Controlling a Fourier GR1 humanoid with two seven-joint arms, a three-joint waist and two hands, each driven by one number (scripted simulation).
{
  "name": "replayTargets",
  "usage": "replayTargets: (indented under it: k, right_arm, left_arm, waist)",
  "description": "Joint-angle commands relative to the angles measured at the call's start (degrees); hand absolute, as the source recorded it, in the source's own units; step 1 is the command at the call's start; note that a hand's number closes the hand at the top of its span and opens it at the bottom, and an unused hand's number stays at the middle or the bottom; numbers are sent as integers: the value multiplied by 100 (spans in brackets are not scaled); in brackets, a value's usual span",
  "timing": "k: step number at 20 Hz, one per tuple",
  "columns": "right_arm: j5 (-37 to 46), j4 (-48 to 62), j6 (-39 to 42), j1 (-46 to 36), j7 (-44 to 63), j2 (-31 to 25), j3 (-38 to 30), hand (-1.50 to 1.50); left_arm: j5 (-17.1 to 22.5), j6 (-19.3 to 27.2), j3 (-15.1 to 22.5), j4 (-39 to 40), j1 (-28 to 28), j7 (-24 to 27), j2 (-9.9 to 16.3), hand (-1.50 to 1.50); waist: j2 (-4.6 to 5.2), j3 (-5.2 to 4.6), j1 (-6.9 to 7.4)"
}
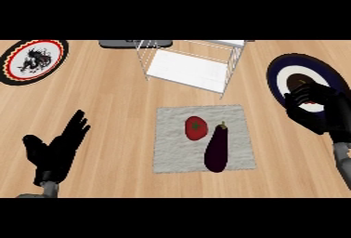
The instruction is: Pick the tomato from the placemat and place it in the tiered shelf
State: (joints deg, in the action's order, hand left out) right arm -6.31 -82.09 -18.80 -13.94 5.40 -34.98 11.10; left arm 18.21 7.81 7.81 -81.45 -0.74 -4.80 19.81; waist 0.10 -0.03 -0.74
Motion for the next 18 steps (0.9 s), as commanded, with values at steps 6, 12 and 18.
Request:
replayTargets:
  k: [6,12,18]
  right_arm:
    - [-385,-273,909,521,-507,135,-124,-150]
    - [-471,-1556,1542,542,629,-209,281,-150]
    - [-382,-2372,1863,-125,2403,-581,626,-150]
  left_arm:
    - [73,196,-88,-130,182,-1251,26,0]
    - [-75,69,-75,472,330,-830,-202,0]
    - [-92,16,-101,175,53,-955,-110,0]
  waist:
    - [-26,4,53]
    - [-25,-5,10]
    - [-30,-7,111]
